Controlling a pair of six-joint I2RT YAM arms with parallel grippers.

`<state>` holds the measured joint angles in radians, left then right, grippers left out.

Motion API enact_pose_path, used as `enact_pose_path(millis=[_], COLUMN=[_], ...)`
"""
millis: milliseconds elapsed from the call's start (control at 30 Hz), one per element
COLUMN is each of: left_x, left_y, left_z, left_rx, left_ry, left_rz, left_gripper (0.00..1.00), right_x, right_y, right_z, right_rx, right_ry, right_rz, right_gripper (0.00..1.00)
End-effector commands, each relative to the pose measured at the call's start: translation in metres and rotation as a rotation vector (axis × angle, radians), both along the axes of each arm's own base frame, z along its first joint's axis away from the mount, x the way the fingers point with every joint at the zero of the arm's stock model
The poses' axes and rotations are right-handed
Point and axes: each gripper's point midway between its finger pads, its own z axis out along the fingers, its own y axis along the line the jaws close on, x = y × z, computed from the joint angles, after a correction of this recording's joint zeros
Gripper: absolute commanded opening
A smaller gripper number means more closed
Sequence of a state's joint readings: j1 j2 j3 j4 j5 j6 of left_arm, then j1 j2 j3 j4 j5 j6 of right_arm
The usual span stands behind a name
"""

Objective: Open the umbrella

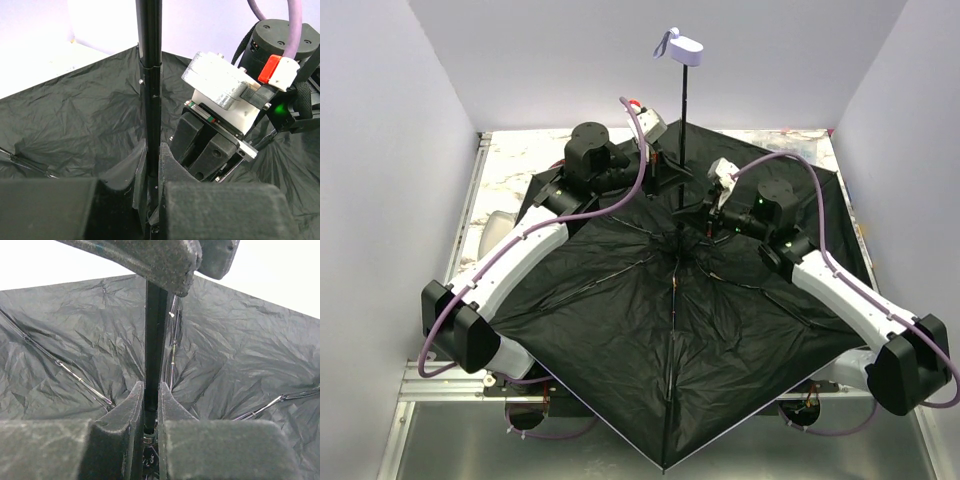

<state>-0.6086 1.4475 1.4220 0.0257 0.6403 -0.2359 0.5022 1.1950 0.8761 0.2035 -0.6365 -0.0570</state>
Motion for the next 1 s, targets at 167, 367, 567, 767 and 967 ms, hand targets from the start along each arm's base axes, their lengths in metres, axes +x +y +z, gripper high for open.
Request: enact_pose_path(millis=[167, 367, 567, 767, 967], left_x=[-0.016, -0.017, -0.018, -0.019, -0.031], left_y=[0.005, 0.008, 0.012, 0.018, 0.018], left_z=[0.066, 0.064, 0.063, 0.09, 0.109], left_rx=[-0.147, -0.132, -0.133, -0.181, -0.206], left_ry=[-0.158, -0.18, -0.188, -0.204, -0.238], left_rz=[-0.035, -0.032, -0.026, -0.028, -0.085], left_gripper=[0.0, 0.0, 0.0, 0.0, 0.0], right_x=[-0.013, -0.011, -0.011, -0.014, -0.016], right_y=[-0.009, -0.01, -0.009, -0.012, -0.021], right_z=[-0.08, -0.09, -0.092, -0.11, -0.142], right_rx=[-0.171, -0.202, -0.204, -0.26, -0.384], right_ry=[0.107, 0.107, 0.116, 0.128, 0.141], right_rz=[0.032, 0.037, 0.035, 0.057, 0.095], right_gripper=[0.16, 0.25, 0.15, 0.14, 0.15])
